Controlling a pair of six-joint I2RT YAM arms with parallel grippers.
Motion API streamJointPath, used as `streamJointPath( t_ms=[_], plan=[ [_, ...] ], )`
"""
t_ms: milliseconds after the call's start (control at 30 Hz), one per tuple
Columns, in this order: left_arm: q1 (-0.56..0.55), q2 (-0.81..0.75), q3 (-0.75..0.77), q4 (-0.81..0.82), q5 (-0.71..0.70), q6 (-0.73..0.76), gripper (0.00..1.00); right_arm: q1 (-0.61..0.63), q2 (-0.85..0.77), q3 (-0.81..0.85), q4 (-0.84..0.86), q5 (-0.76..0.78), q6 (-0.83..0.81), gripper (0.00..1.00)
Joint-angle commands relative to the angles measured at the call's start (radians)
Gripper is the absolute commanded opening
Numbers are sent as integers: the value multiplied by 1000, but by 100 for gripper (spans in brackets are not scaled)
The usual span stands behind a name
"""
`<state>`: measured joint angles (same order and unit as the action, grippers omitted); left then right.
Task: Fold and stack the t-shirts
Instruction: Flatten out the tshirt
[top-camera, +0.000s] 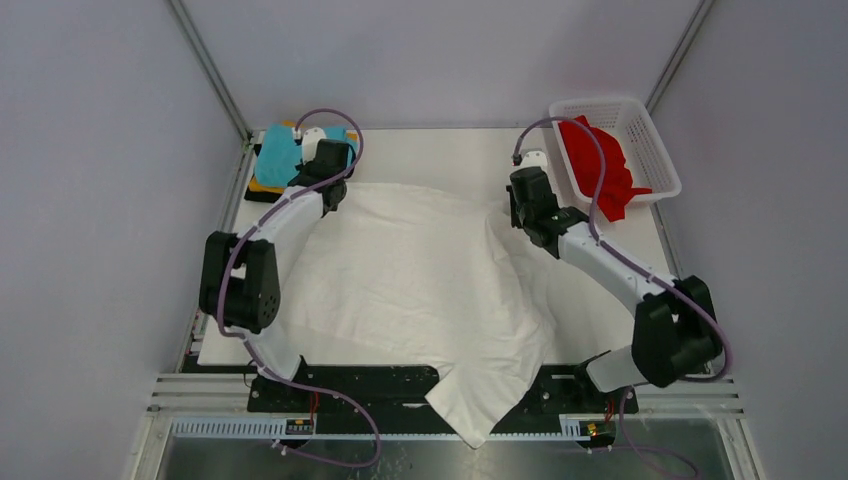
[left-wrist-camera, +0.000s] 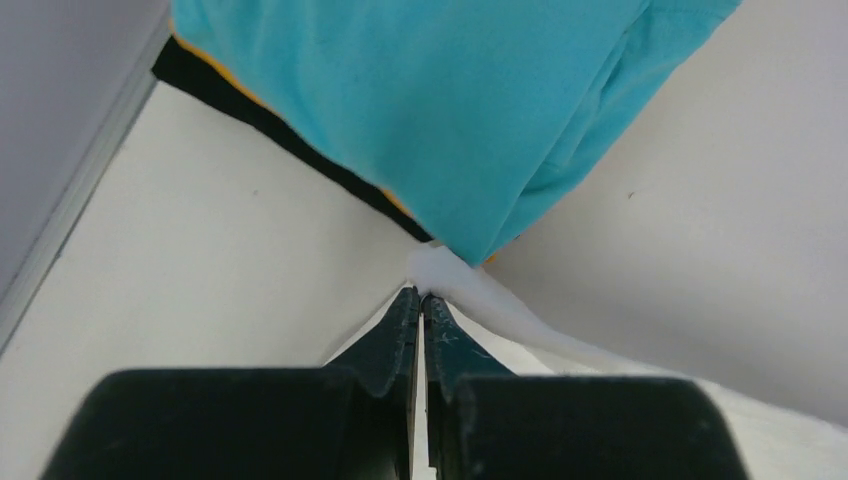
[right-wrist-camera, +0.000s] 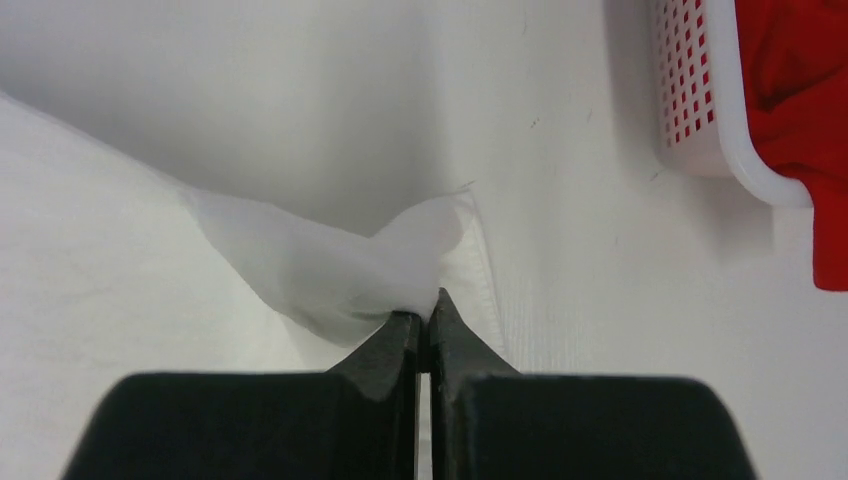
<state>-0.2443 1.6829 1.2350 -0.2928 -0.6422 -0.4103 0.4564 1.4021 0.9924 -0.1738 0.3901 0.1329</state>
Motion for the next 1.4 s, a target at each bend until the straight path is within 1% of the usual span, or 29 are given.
streamJointPath(
  t_ms=[0, 133, 167, 200, 233, 267, 300, 333, 367, 400, 467, 500, 533, 567, 633, 733, 833, 867, 933, 1033, 1100, 1200, 1300, 1367],
  plan=[
    [17, 95, 151, 43, 46, -21, 0, -13, 112, 144, 68, 96, -22, 2],
    [25, 196, 275, 23, 24, -29, 0, -60, 274, 285, 121, 63, -124, 3],
    [27, 223, 312, 17, 17, -26, 0, -76, 332, 345, 118, 62, -177, 6],
    [29, 249, 350, 5, 12, -28, 4, -91, 387, 426, 89, 58, -216, 8],
    [31, 276, 392, -14, 9, -28, 12, -105, 472, 512, 43, 51, -256, 9],
    [32, 301, 431, -43, 9, -28, 23, -114, 535, 603, 2, 35, -314, 11],
    [33, 326, 479, -67, 11, -31, 31, -120, 592, 708, -31, 27, -405, 19],
    [33, 335, 503, -83, 25, -32, 42, -120, 643, 778, -70, 41, -458, 36],
    [33, 335, 510, -88, 45, -30, 55, -121, 681, 837, -108, 50, -505, 54],
    [33, 325, 509, -89, 70, -31, 70, -121, 704, 867, -132, 71, -531, 63],
    [33, 291, 480, -77, 115, -34, 96, -121, 700, 855, -126, 71, -557, 79],
    [33, 267, 463, -72, 135, -41, 99, -121, 679, 825, -105, 53, -558, 89],
    [31, 244, 447, -68, 154, -48, 99, -120, 650, 783, -88, 17, -549, 98],
    [31, 222, 427, -65, 181, -55, 99, -120, 619, 743, -72, -25, -538, 99],
    [30, 176, 390, -63, 234, -69, 99, -120, 557, 667, -60, -86, -472, 100],
    [28, 110, 312, -65, 300, -111, 99, -120, 466, 587, -103, -154, -317, 99],
    [27, 35, 192, -50, 396, -153, 99, -120, 378, 476, -112, -276, -162, 99],
    [24, 14, 154, -45, 446, -167, 99, -120, 355, 432, -118, -308, -79, 100],
    [19, -21, 80, -35, 511, -194, 99, -121, 319, 386, -160, -373, 27, 99],
    [0, -69, -38, -21, 570, -228, 99, -120, 259, 270, -185, -488, 144, 99],
    [-23, -92, -111, -11, 595, -243, 99, -120, 214, 168, -148, -519, 241, 99],
    [-58, -113, -202, 6, 625, -267, 99, -120, 169, 54, -126, -552, 330, 100],
    [-90, -128, -279, 25, 624, -283, 99, -120, 152, -20, -124, -559, 356, 99],
    [-96, -131, -319, 21, 614, -298, 99, -120, 151, -65, -125, -513, 362, 99]
  ],
)
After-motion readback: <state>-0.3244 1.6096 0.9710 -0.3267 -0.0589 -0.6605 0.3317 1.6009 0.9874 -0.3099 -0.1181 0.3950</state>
